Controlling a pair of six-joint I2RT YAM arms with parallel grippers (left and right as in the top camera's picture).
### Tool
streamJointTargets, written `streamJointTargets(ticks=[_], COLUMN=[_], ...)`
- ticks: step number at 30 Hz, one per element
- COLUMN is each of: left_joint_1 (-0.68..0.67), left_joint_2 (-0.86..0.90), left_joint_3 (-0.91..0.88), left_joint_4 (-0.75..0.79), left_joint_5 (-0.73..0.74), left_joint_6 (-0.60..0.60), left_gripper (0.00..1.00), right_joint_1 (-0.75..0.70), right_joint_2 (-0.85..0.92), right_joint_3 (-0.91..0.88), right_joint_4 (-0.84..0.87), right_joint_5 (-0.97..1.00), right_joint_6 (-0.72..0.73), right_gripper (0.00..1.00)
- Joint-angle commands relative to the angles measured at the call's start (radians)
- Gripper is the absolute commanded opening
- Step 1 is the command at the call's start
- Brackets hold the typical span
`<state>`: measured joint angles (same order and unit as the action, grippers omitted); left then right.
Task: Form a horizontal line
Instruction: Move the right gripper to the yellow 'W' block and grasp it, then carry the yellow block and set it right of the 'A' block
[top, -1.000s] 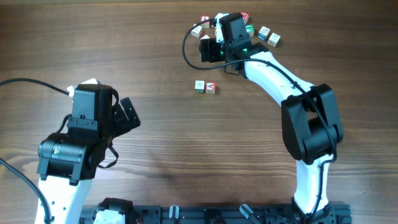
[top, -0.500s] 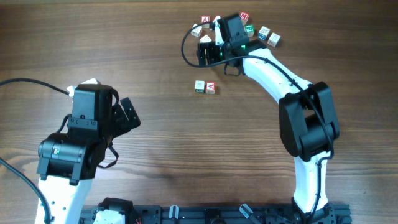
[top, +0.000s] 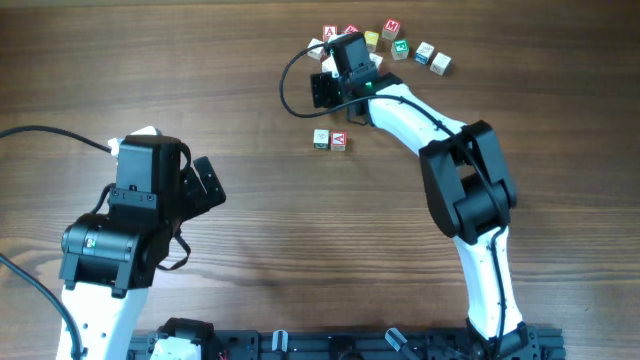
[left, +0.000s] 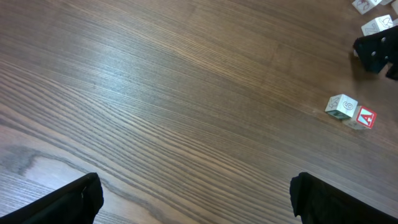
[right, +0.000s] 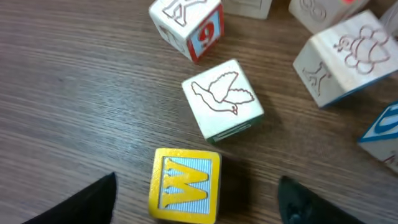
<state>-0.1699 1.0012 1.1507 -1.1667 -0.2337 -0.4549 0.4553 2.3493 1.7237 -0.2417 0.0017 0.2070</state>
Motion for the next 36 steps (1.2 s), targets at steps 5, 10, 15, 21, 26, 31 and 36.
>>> streamJointTargets(ticks=[5,10,15,21,26,31,36], left_joint_1=[0.005,0.005,0.005,0.005,0.005,0.005,0.005], left_joint_2=[-0.003,-0.003,-0.003,-0.003,-0.003,-0.003,-0.003], left_joint_3=[-0.001,-0.001,-0.001,-0.001,-0.001,-0.001,-0.001], left_joint_4=[0.002,0.002,0.002,0.002,0.002,0.002,0.002], left_joint_5=[0.006,0.006,0.006,0.006,0.006,0.006,0.006], left_joint_6=[-0.010,-0.010,-0.010,-0.010,-0.010,-0.010,-0.010], left_gripper=[1.00,1.00,1.00,1.00,1.00,1.00,1.00], right_joint_1=[0.002,0.003,0.004,0.004,0.003,0.003,-0.002], right_joint_2=[0.031,0.049,0.051,0.050,0.000,-0.156,-0.233], right_joint_3=[0.016,0.015,0.015,0.016,0.066,0.079,0.076], right_joint_4=[0.035,0.051,0.071,0.069,-0.024,-0.190,-0.481], right_joint_5=[0.016,0.017,0.017,0.020,0.020,0.027,0.114], right_joint_6=[0.003,0.002,-0.001,-0.021,-0.021,-0.023,-0.023], right_gripper=[0.60,0.55,0.47,0.28,0.25,0.27,0.26])
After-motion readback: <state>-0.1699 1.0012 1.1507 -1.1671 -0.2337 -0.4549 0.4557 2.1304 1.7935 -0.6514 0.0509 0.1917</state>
